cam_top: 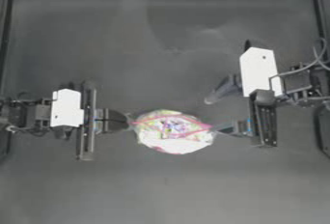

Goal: Put candy in bag

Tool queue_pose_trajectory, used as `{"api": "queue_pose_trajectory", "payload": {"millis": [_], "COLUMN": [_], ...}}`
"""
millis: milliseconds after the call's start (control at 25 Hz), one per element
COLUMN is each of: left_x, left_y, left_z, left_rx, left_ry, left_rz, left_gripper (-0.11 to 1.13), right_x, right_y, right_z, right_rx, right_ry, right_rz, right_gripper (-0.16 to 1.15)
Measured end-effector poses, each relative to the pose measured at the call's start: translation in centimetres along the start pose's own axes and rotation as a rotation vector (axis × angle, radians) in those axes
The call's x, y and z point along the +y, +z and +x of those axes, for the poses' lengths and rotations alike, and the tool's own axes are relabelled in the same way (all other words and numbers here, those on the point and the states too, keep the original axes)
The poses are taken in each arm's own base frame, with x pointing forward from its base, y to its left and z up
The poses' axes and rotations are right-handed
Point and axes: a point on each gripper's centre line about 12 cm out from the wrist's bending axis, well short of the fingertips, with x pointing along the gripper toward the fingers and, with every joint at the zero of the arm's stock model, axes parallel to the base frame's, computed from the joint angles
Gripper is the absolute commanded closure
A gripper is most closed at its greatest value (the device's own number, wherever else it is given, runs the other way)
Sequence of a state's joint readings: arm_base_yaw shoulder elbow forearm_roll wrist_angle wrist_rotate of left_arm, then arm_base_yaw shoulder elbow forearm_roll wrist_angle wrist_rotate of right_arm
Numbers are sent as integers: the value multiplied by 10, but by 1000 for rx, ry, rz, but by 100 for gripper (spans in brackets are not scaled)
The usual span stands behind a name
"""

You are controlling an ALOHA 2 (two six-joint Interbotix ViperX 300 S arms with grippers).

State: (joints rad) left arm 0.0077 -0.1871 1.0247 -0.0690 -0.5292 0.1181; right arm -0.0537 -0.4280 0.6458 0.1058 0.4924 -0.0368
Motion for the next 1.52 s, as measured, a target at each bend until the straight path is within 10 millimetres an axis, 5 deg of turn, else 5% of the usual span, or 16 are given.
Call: {"api": "queue_pose_trajectory", "payload": {"millis": [1280, 1400, 1520], "left_x": [0, 0, 0], "left_y": [-7, -7, -7], "left_z": [-7, -7, -7], "left_rx": [14, 14, 14], "left_ry": [-1, -2, -2], "left_rz": [0, 2, 2], "left_gripper": [98, 88, 65], "right_x": [3, 3, 3], "right_y": [-4, -4, -3], "right_z": [0, 0, 0], "right_rx": [-27, -31, -36], "right_ry": [7, 6, 6], "right_rz": [0, 0, -1], "right_gripper": [9, 9, 9]}}
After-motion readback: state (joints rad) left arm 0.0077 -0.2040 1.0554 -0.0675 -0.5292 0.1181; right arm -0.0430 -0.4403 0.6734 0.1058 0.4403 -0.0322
